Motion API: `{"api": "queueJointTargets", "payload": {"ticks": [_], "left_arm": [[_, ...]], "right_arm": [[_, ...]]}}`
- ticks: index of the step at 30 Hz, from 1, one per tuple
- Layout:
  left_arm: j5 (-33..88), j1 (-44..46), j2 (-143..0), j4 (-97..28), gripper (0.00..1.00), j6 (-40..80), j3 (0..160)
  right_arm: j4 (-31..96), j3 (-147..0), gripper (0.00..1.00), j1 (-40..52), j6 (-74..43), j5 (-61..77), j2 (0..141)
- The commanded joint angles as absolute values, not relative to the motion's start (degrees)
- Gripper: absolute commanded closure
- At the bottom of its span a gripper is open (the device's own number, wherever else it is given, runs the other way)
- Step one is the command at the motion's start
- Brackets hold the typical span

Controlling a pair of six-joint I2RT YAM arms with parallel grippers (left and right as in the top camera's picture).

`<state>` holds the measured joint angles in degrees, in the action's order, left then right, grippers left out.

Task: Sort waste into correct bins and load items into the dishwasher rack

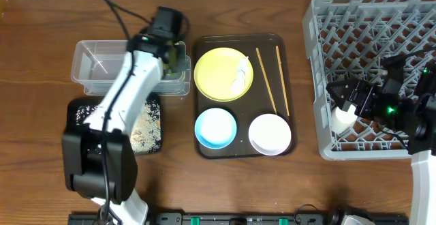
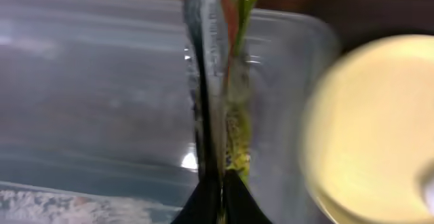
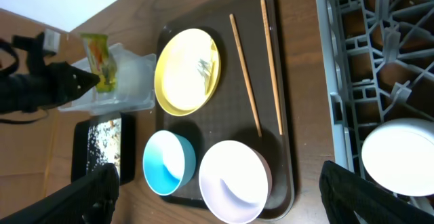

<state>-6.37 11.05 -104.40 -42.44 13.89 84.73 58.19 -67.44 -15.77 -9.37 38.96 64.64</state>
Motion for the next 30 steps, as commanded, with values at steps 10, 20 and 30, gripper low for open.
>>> {"api": "queueJointTargets", "payload": {"ticks": [10, 20, 30], "left_arm": [[3.3, 19.2, -102.7, -39.9, 0.46, 10.2, 84.6], [4.2, 27.0, -111.3, -33.5, 0.45, 7.2, 84.6], [8.6, 31.4, -120.3, -27.7, 0.45, -2.8, 84.6]], "right_arm": [[59.3, -67.8, 0.08, -15.3, -8.5, 39.0, 64.5], [59.6, -67.8, 0.08, -15.3, -8.5, 39.0, 64.5], [59.7, -67.8, 0.07, -15.3, -8.5, 39.0, 64.5]]}}
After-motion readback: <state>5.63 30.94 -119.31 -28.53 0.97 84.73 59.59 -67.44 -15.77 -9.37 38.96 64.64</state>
